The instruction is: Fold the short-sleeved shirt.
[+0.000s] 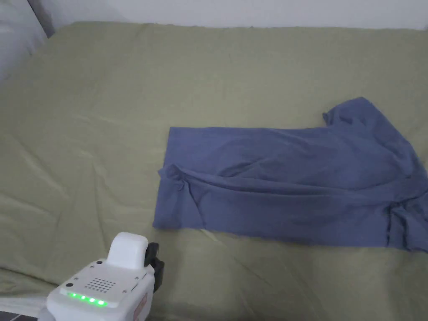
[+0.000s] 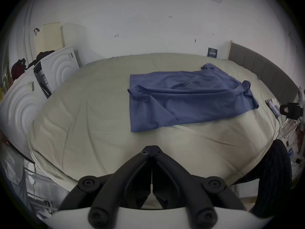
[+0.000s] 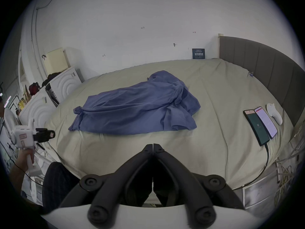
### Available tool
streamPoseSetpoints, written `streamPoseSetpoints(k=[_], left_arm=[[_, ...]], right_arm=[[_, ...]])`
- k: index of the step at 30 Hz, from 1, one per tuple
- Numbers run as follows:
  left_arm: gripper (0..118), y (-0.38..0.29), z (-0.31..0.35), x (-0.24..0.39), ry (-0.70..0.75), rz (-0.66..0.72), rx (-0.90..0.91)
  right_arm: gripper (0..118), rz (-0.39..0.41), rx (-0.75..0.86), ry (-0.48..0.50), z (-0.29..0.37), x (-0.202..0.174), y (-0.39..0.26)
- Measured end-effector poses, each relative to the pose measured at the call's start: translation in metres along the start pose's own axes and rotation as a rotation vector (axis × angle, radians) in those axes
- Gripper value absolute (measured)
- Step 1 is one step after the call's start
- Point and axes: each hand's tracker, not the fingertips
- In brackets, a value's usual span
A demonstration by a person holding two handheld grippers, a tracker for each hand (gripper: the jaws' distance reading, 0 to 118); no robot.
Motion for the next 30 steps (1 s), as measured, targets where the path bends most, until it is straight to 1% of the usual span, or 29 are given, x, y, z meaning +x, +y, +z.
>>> streamPoseSetpoints(k=[1,2,3,4,5,6,8,10,11,13,14,15,16,17,19,20,21,22,23,24,25,26,27,28,29,30], left_arm=[[9,0.007,-0.012,-0.004,-0.009,0.005,-0.012],[56,0.013,-0.024,-0.007,-0.012,0.007,-0.032],[98,0.021,-0.039,-0.010,-0.021,0.001,-0.087],[114,0.031,-0.058,-0.016,-0.016,-0.024,-0.147],[112,0.034,-0.070,-0.018,0.014,-0.061,-0.197],[112,0.040,-0.077,-0.018,0.012,-0.097,-0.143],[112,0.052,-0.097,-0.018,0.019,-0.122,-0.174],[112,0.059,-0.113,-0.016,0.006,-0.135,-0.197],[112,0.066,-0.117,-0.018,0.081,-0.196,-0.147],[111,0.073,-0.127,-0.018,0.065,-0.175,-0.160],[101,0.075,-0.124,-0.019,0.052,-0.142,-0.133],[78,0.079,-0.120,-0.021,0.001,-0.086,-0.101],[44,0.084,-0.120,-0.022,-0.029,-0.029,-0.103],[10,0.086,-0.122,-0.020,-0.040,-0.005,-0.119],[10,0.086,-0.123,-0.014,-0.021,-0.080,-0.159],[10,0.088,-0.123,-0.012,-0.013,-0.097,-0.149],[10,0.090,-0.120,-0.012,-0.018,-0.088,-0.150],[10,0.092,-0.116,-0.012,-0.024,-0.078,-0.147],[10,0.095,-0.110,-0.013,-0.008,-0.082,-0.115],[10,0.097,-0.107,-0.014,-0.010,-0.071,-0.105],[10,0.100,-0.102,-0.015,-0.015,-0.062,-0.099],[10,0.101,-0.098,-0.014,-0.021,-0.053,-0.093],[10,0.102,-0.096,-0.014,-0.025,-0.048,-0.093],[10,0.105,-0.092,-0.012,-0.030,-0.046,-0.091],[10,0.105,-0.090,-0.011,-0.032,-0.048,-0.090],[10,0.105,-0.090,-0.011,-0.029,-0.050,-0.094]], right_arm=[[0,-0.002,0.003,-0.007,0.007,-0.011,0.002],[0,-0.007,0.000,-0.002,0.007,-0.011,0.002],[0,-0.016,-0.003,0.006,0.006,-0.010,0.003],[0,-0.025,-0.003,0.004,0.006,-0.009,0.004],[0,-0.032,0.001,0.004,0.008,-0.007,0.004],[0,-0.035,0.001,0.004,0.008,-0.007,0.004],[0,-0.036,0.004,-0.003,0.008,-0.005,0.004],[0,-0.028,-0.002,-0.019,0.010,-0.011,0.008],[0,-0.033,-0.004,-0.024,0.010,-0.011,0.008],[0,-0.045,-0.012,-0.025,0.009,-0.010,0.010],[0,-0.048,-0.018,-0.031,0.008,-0.010,0.012],[0,-0.048,-0.019,-0.035,0.008,-0.011,0.013],[0,-0.048,-0.019,-0.037,0.007,-0.011,0.014],[0,-0.058,-0.022,-0.030,0.005,0.000,0.016],[0,-0.053,-0.039,-0.034,-0.005,0.006,0.021],[0,-0.041,-0.059,-0.045,-0.015,0.010,0.026],[7,-0.031,-0.077,-0.059,-0.025,0.014,0.029],[36,-0.020,-0.096,-0.086,-0.039,0.020,0.035],[95,-0.016,-0.122,-0.100,-0.057,0.029,0.041],[118,-0.013,-0.161,-0.107,-0.072,0.035,0.046],[117,-0.006,-0.218,-0.091,-0.093,0.045,0.049],[117,0.022,-0.204,-0.102,-0.104,0.054,0.058],[117,0.028,-0.220,-0.112,-0.117,0.058,0.065],[117,0.061,-0.232,-0.157,-0.132,0.063,0.072],[117,0.089,-0.228,-0.183,-0.150,0.060,0.068],[117,0.093,-0.231,-0.187,-0.165,0.063,0.067]])
